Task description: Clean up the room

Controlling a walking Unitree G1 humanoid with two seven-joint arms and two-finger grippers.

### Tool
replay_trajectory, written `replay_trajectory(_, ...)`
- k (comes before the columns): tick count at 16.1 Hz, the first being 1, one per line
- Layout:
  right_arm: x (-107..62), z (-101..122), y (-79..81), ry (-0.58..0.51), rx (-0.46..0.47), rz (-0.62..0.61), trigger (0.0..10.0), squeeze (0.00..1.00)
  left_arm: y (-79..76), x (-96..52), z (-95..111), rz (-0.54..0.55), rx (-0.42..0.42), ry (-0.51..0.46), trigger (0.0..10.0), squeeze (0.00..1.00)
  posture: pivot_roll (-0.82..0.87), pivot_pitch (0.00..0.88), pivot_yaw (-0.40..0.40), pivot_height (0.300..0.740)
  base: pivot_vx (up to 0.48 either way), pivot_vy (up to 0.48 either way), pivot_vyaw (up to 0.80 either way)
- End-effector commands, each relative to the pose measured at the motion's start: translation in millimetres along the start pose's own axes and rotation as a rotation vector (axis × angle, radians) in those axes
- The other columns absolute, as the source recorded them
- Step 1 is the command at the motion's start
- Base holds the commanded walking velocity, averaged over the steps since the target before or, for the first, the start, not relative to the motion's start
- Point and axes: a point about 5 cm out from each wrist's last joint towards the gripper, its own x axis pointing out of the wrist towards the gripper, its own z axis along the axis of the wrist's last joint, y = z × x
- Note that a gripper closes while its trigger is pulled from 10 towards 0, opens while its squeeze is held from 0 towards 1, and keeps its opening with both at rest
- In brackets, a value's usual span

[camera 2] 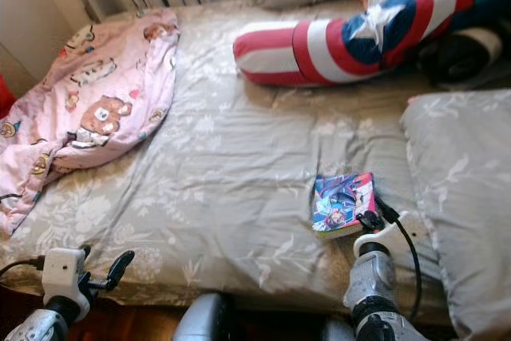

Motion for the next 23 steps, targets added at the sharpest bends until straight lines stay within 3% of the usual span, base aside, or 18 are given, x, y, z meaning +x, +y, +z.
replay_trajectory(1, -1.8, -2, -5.1, -0.003, -0.004, -0.023, 10.0, 0.00, 2.1, -4.6, -4, 0.003, -0.007, 0.032, 10.0, 0.00, 0.16, 0.209, 0.160, 0.650, 0.000, 0.000, 0.00)
replay_trajectory(6, 1.8, 13, -14.4, -0.037, -0.024, -0.055, 10.0, 0.00, -5.7, -6.9, -4, -0.009, -0.027, 0.054, 10.0, 0.00, 0.15, 0.212, 0.152, 0.650, 0.000, 0.000, 0.00)
replay_trajectory(16, 5.8, 21, -22.8, 0.043, -0.147, -0.029, 10.0, 0.00, -9.3, -5.7, -4, -0.012, -0.047, 0.062, 10.0, 0.00, 0.13, 0.216, 0.143, 0.650, 0.000, 0.000, 0.00)
replay_trajectory(17, 5.8, 23, -24.3, 0.045, -0.154, -0.029, 10.0, 0.22, -10.2, -5.3, -4, -0.013, -0.049, 0.062, 10.0, 0.00, 0.13, 0.216, 0.143, 0.650, 0.000, 0.000, 0.00)
replay_trajectory(18, 5.7, 25, -28.0, 0.048, -0.168, -0.032, 10.0, 1.00, -12.1, -4.0, -5, -0.016, -0.053, 0.064, 10.0, 0.00, 0.12, 0.218, 0.142, 0.650, 0.000, 0.000, 0.00)
replay_trajectory(23, 3.8, 26, -34.3, 0.036, -0.215, -0.056, 10.0, 1.00, -15.0, -1.1, -6, -0.016, -0.062, 0.067, 10.0, 0.00, 0.11, 0.211, 0.136, 0.650, 0.000, 0.000, 0.00)
